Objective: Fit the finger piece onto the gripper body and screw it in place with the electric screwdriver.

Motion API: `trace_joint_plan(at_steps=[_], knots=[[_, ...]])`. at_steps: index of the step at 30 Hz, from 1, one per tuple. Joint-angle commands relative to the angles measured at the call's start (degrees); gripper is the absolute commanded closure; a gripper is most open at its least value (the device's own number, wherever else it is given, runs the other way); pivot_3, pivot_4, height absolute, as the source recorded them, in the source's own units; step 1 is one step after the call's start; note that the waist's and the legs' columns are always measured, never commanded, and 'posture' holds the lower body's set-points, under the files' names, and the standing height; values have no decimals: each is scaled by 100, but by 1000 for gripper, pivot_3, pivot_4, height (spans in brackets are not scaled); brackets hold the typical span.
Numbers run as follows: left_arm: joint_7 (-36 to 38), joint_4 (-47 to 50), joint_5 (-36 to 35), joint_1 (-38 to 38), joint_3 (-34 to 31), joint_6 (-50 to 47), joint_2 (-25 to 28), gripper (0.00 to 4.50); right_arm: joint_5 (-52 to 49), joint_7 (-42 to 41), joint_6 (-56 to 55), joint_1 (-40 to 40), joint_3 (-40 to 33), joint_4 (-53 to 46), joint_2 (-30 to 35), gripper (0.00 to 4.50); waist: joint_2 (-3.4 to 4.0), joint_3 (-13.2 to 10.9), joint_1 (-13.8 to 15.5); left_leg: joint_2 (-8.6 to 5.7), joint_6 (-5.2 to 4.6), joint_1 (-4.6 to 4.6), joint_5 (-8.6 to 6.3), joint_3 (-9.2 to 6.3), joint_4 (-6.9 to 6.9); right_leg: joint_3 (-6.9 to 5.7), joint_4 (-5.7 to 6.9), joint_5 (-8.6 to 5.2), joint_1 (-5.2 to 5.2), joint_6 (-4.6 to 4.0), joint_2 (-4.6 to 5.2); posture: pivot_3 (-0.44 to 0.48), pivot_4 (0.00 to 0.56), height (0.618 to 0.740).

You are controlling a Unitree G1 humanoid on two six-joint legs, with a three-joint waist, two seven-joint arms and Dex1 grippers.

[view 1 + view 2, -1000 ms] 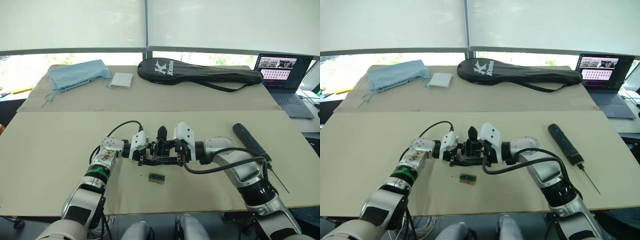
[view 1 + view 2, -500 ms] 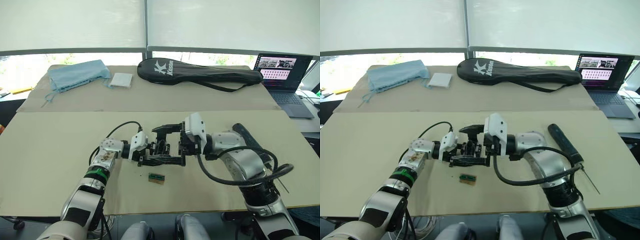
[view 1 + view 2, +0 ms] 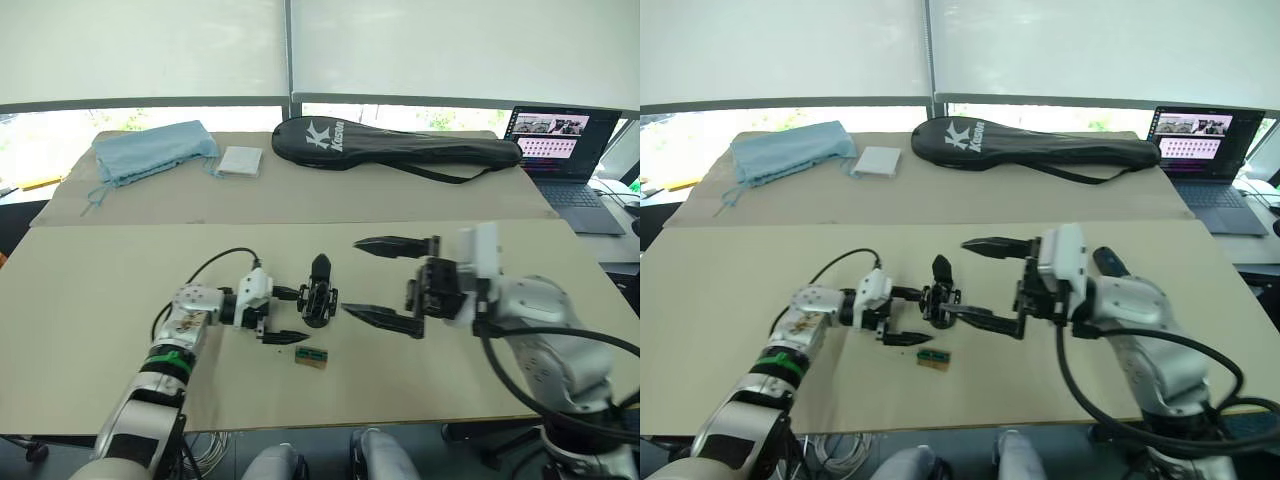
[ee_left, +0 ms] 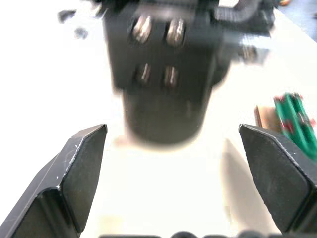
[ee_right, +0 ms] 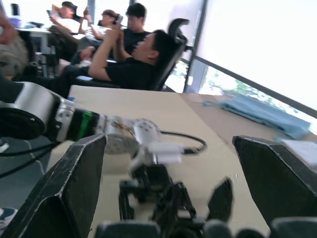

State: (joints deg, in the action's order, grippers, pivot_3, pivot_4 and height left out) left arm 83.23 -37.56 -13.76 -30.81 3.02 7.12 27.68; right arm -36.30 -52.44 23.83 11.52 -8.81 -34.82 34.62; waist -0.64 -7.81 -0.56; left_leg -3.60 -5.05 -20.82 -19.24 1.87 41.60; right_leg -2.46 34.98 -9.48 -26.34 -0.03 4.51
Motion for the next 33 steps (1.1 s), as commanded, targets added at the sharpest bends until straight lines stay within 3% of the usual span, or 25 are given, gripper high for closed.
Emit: trace_joint_plan(at_steps=[1,6,10,14,18,21,24,28,30,33], knots=[[-41,737,-513,284,-578,-504,529,21,-308,608,75,-807,-1331,-425,64,0,-3,-2,44,0,-1,-1,-1,0,-1,0,0,0,-1,0,0,0,150,740],[-567,2253,-1534,628,-1422,-1637,963,21,-81,550,-362,-2980,-3256,-535,-141,0,2,-7,277,-2,-12,4,-10,0,0,2,-5,0,11,1,7,0,150,740],[-956,3185,-2178,485,-1797,-2547,1211,21,90,60,-938,-4418,-4242,-288,-434,0,6,-9,313,-11,-17,0,-13,-5,3,13,-11,-2,17,15,9,0,150,740],[-801,3845,-2392,752,-1622,-2930,1391,21,-25,-120,-1311,-5269,-4651,8,-902,0,14,-12,224,-12,6,59,-26,7,-28,36,-18,-12,56,23,-2,0,150,740],[-1172,4316,-2720,774,-1668,-3312,1264,21,59,-8,-1649,-5624,-4647,320,-1365,0,16,-22,140,-2,32,140,-31,10,-84,39,-44,-26,120,17,-8,0,150,740],[-1387,4679,-3004,786,-1672,-3648,1245,21,20,119,-1650,-5630,-4565,317,-1343,0,22,-26,124,3,36,147,-33,10,-87,38,-41,-33,123,17,-9,0,150,740],[-1440,4953,-3104,820,-1588,-3820,1312,21,87,225,-1460,-5334,-4439,320,-813,0,23,-27,102,2,43,150,-35,15,-86,44,-39,-32,123,16,-9,0,150,740],[-1497,5075,-3002,674,-1394,-3765,1228,21,-427,1071,325,-4023,-4107,941,734,0,17,-33,81,-5,47,152,-36,25,-83,52,-36,-30,124,15,-8,0,150,740],[-1548,5083,-2972,595,-1331,-3741,1200,21,-328,1116,1016,-3734,-3778,1227,1354,0,11,-40,119,-4,47,153,-34,24,-81,50,-36,-29,125,11,-6,0,150,740],[-1569,5120,-2962,538,-1252,-3672,1119,21,-137,1064,1434,-2681,-2991,2117,2089,0,5,-44,224,15,23,144,-11,13,-91,19,-37,-45,119,-19,-11,0,150,740]])
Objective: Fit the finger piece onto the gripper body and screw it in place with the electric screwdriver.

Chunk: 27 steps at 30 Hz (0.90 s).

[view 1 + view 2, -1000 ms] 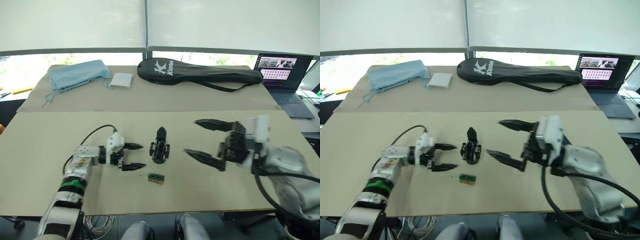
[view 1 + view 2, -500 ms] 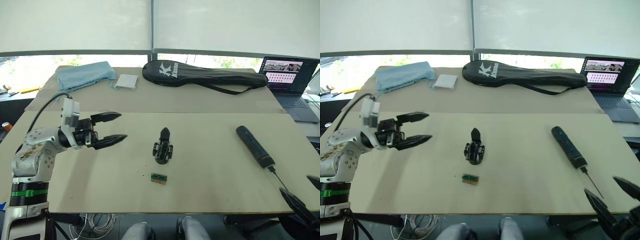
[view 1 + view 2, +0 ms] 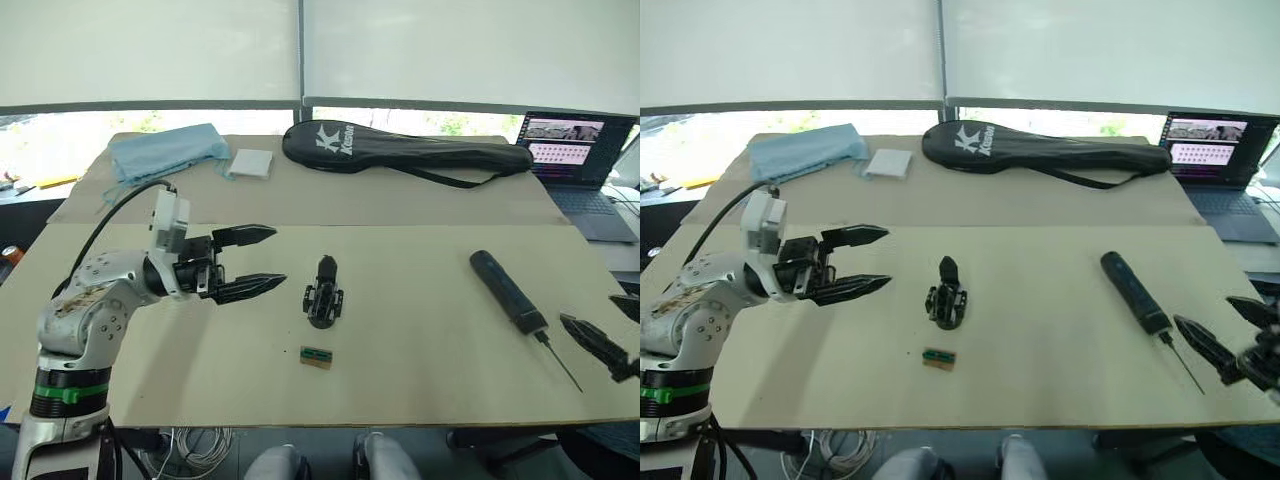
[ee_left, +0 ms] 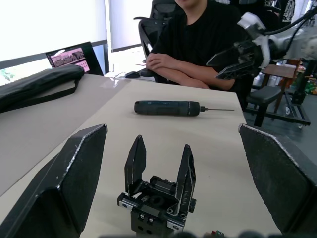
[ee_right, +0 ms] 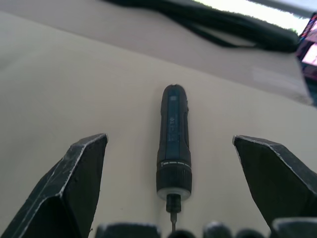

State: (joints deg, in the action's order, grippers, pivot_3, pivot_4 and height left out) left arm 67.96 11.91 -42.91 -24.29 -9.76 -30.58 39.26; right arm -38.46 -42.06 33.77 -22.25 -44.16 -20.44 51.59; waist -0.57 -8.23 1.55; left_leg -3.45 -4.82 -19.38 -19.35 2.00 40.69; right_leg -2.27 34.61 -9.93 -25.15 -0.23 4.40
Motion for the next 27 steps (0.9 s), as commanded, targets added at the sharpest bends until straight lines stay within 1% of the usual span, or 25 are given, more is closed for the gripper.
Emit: trace_joint_plan(at_steps=[1,3,5,9,12,14,21,23,27], knots=[[-18,198,-53,-108,63,84,-40,21,122,-17,515,999,765,922,525,0,0,-3,5,3,1,-1,1,-1,0,-3,1,-4,-2,-6,-3,0,150,740],[23,262,-25,-85,131,118,-51,21,263,-286,772,1516,1375,1392,858,0,8,-8,17,-1,-1,-11,2,2,0,0,-1,-4,-6,-6,1,0,150,740],[30,306,-2,-64,162,154,-45,21,450,-476,913,2040,1954,1884,1046,0,8,-9,-1,1,-3,-17,2,2,2,-1,-5,-4,-9,-6,0,0,150,740],[-39,407,1,18,122,182,-14,21,1047,-548,781,3023,2826,2906,1083,0,7,-10,-12,1,-6,-28,1,1,6,-4,-13,-3,-11,-4,1,0,150,740],[-31,532,69,143,105,299,23,21,1420,-705,686,3455,3336,3414,1043,0,8,-11,-27,1,-7,-33,0,1,9,-3,-17,-1,-13,-2,2,0,150,740],[41,622,157,245,157,416,69,21,1676,-731,525,3619,3560,3690,1004,0,8,-10,-37,2,-7,-35,0,0,8,-5,-19,-1,-15,-1,1,0,150,740],[97,729,153,401,171,519,83,21,1801,-1141,271,3853,3691,4093,693,0,10,-11,-77,2,-4,-37,1,0,9,-6,-18,1,-17,2,1,0,150,740],[145,707,140,388,181,522,95,0,1820,-1198,224,3891,3663,4141,644,550,10,-11,-84,2,-4,-36,1,0,9,-7,-17,2,-17,3,0,0,150,740],[197,665,104,327,193,482,94,0,1922,-1227,94,3939,3603,4217,638,1933,12,-12,-88,1,-1,-35,2,0,9,-7,-15,2,-17,4,0,0,150,740]])
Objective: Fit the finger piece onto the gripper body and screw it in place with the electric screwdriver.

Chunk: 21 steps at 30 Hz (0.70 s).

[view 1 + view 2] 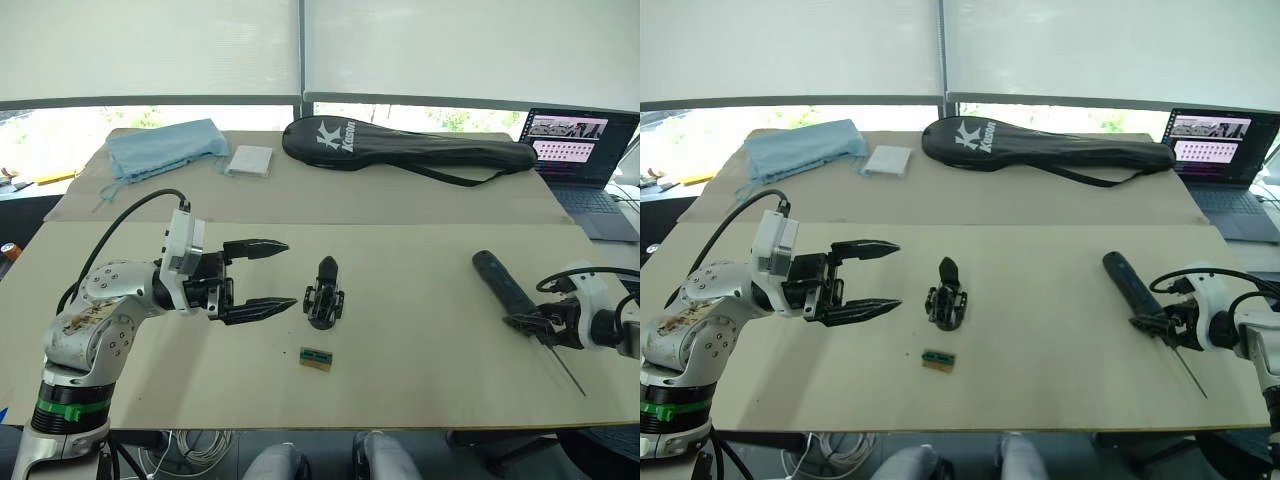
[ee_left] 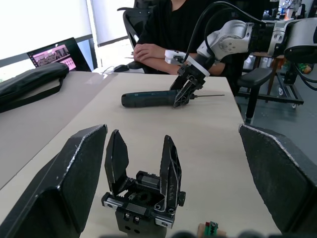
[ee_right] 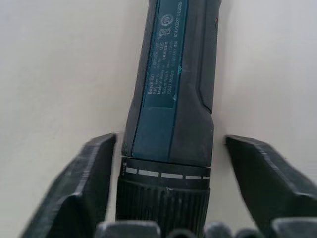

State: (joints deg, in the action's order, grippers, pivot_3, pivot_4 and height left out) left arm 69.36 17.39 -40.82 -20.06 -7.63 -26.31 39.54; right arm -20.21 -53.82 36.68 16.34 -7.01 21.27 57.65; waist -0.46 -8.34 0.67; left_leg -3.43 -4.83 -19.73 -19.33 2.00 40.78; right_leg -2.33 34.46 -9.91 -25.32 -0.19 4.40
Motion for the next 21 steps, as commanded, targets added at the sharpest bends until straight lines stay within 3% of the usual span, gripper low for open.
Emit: trace_joint_plan(at_steps=[1,3,8,14,21], knots=[[75,100,-98,-110,-9,57,64,0,107,-72,-239,75,-153,44,54,2281,1,-1,-1,0,0,0,0,0,0,0,1,0,0,0,0,0,150,740],[100,71,-85,-130,3,64,60,0,128,-123,-354,49,-223,-4,82,2540,2,-1,-1,0,1,0,0,0,0,0,1,0,0,0,0,0,150,740],[330,-133,51,86,-138,316,175,0,-426,-241,385,-504,-580,-2595,306,2540,53,-27,-20,-2,8,-13,4,1,1,2,11,0,-22,0,0,0,150,740],[673,-557,408,711,-259,1039,310,0,-725,203,1222,-860,-485,-4351,92,2540,51,-29,3,-2,34,-50,20,2,5,3,51,-6,-77,-12,-2,0,150,740],[926,-883,759,1398,-263,1686,416,0,-307,467,926,-1298,121,-4721,-113,2540,46,-31,53,-4,27,-56,16,1,6,3,44,-6,-79,-13,4,0,150,740]])
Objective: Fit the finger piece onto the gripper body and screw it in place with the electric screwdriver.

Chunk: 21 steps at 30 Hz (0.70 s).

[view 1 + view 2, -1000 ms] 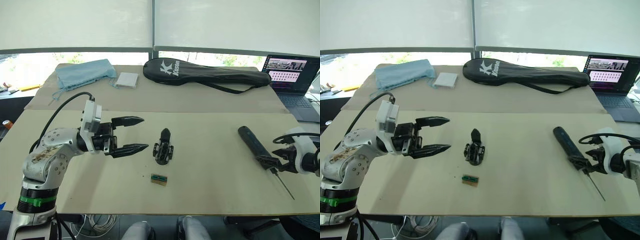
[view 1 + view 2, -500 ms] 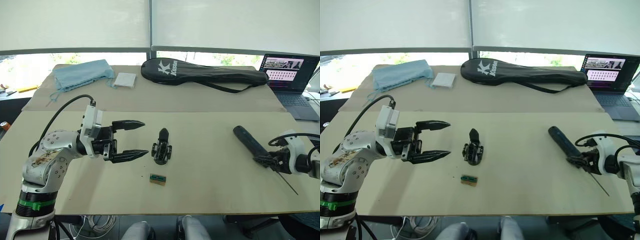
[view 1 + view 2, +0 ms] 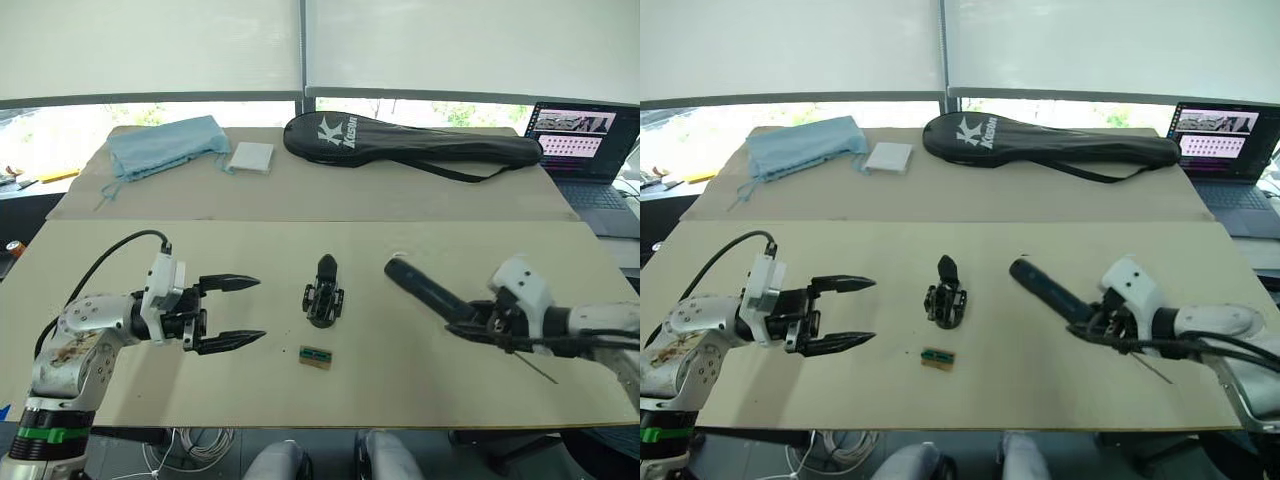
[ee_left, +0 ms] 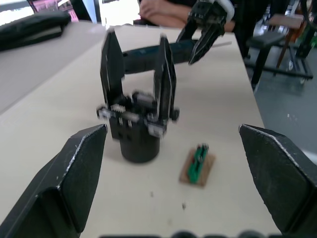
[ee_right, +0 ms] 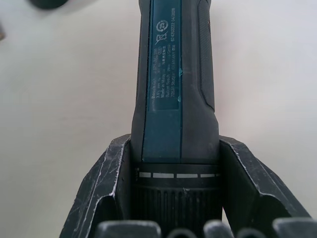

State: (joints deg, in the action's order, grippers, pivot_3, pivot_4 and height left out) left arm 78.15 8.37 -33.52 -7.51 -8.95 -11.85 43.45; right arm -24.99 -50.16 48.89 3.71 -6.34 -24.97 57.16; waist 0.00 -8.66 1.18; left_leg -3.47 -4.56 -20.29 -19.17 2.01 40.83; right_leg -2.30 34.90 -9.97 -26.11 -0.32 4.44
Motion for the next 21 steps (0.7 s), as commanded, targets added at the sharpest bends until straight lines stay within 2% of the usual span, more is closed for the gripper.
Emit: trace_joint_plan(at_steps=[1,8,10,14,16,21], knots=[[46,17,41,217,-120,273,18,0,228,105,-384,-57,130,-51,-85,2540,-1,-1,3,0,-4,0,-2,1,1,1,-1,0,0,0,0,0,150,740],[-50,121,74,435,-66,385,-13,0,445,31,-731,-12,411,481,-249,2540,-6,0,-34,1,-8,0,-4,1,2,0,3,0,-2,0,-1,0,150,740],[-74,146,71,439,-51,382,-18,0,383,-39,-714,20,413,583,-256,1492,-9,1,-42,1,-8,1,-4,1,3,0,4,1,0,0,-1,0,150,740],[-101,186,63,445,-36,375,-17,0,352,-204,-668,171,382,537,-86,93,-11,1,-44,1,-8,2,-4,1,3,0,5,1,0,0,-1,0,150,740],[-105,201,61,451,-28,374,-14,0,338,-331,-562,263,354,426,106,16,-10,1,-44,1,-9,1,-5,1,3,1,5,1,-1,0,-1,0,150,740],[-97,217,62,448,19,370,-23,0,9,-521,633,815,480,-18,806,16,-10,1,-45,3,-10,0,-6,0,2,0,4,1,-3,0,-1,0,150,740]])
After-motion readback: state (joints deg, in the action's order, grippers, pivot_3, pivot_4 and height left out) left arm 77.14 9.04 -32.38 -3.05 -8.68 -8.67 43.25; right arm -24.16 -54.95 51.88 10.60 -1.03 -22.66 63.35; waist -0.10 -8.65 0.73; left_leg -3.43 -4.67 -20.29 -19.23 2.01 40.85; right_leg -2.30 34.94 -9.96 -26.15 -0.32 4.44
